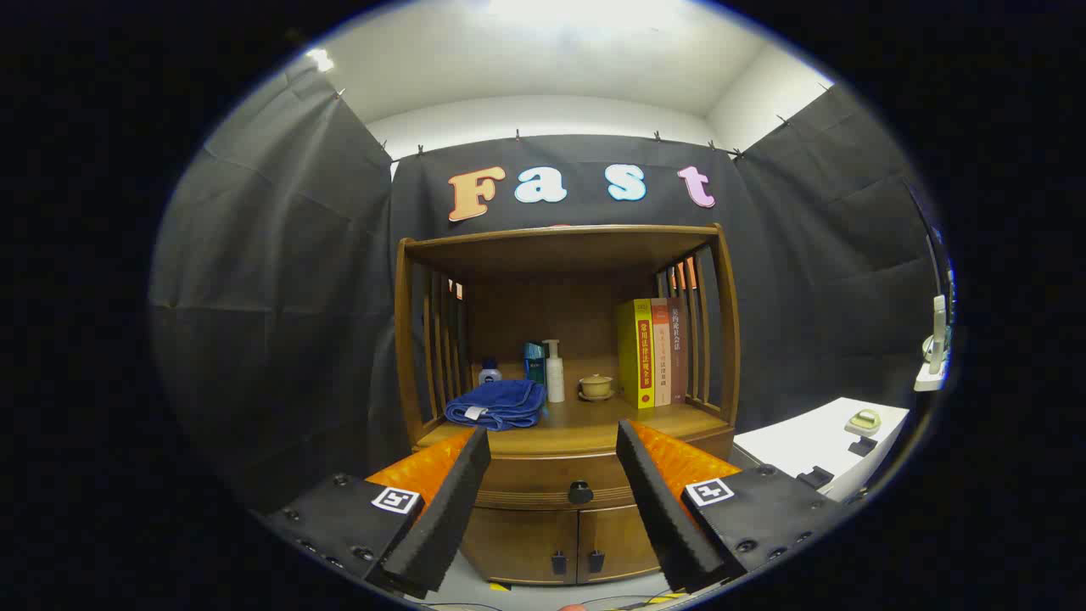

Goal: Pull open the drawer, take out the items inside it, and place them on the countertop above the cabinet.

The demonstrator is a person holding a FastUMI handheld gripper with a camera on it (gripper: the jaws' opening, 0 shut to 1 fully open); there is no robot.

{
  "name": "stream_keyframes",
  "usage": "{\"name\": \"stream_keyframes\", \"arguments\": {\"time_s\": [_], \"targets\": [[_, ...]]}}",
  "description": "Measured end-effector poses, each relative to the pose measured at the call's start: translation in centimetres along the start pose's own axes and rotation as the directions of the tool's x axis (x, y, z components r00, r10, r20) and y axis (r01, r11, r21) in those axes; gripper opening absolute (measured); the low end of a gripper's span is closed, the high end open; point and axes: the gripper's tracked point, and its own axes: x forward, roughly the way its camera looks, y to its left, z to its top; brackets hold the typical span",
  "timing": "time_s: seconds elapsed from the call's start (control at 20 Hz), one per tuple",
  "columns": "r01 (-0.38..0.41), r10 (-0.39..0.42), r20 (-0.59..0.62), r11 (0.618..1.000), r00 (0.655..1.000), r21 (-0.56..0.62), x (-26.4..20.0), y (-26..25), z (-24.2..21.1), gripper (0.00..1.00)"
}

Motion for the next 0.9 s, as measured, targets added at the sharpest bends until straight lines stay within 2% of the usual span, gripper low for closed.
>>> {"name": "stream_keyframes", "arguments": {"time_s": [0.9], "targets": [[-0.002, 0.003, -0.018, 0.999, 1.000, 0.034, -1.4, 0.0, 0.2, 0.98]]}}
